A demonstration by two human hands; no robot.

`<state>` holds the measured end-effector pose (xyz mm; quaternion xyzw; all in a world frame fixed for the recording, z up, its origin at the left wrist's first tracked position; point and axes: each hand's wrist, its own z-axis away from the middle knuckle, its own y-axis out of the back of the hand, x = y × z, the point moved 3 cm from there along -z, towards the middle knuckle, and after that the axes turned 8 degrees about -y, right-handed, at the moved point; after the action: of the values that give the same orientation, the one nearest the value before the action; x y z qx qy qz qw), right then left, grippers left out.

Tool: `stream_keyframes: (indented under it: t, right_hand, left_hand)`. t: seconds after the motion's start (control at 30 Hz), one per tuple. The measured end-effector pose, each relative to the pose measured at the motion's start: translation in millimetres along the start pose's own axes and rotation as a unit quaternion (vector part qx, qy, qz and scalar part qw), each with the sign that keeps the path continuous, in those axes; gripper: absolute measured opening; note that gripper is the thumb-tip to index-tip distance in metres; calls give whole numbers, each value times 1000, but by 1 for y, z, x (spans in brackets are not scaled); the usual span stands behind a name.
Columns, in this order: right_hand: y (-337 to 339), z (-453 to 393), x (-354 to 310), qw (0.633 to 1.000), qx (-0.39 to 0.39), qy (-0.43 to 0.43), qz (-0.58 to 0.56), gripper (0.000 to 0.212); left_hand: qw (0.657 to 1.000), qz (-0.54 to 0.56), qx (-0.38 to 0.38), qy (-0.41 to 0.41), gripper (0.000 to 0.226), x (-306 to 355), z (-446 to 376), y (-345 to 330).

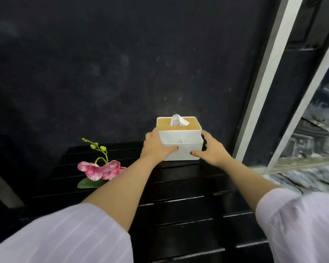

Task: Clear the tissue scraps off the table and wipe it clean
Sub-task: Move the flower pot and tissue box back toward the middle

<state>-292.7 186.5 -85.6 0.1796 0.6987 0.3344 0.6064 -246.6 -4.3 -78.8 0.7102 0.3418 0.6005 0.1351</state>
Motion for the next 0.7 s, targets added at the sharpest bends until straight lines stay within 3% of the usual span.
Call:
stream_keyframes:
  t: [0.27,0.43,0.7]
  right_hand:
    - [-12,-37,2,999,-32,18,-20,89]
    - [-14,-34,5,999,13,-14,-40,84]
    - [0,17,2,994,95,-35,-38,82]
  left_hand:
    - [999,53,1,11,88,-25,-24,-14]
    - [995,95,26,33,88,-26,-22,-19]
    - [992,118,-35,22,85,-15,1,-14]
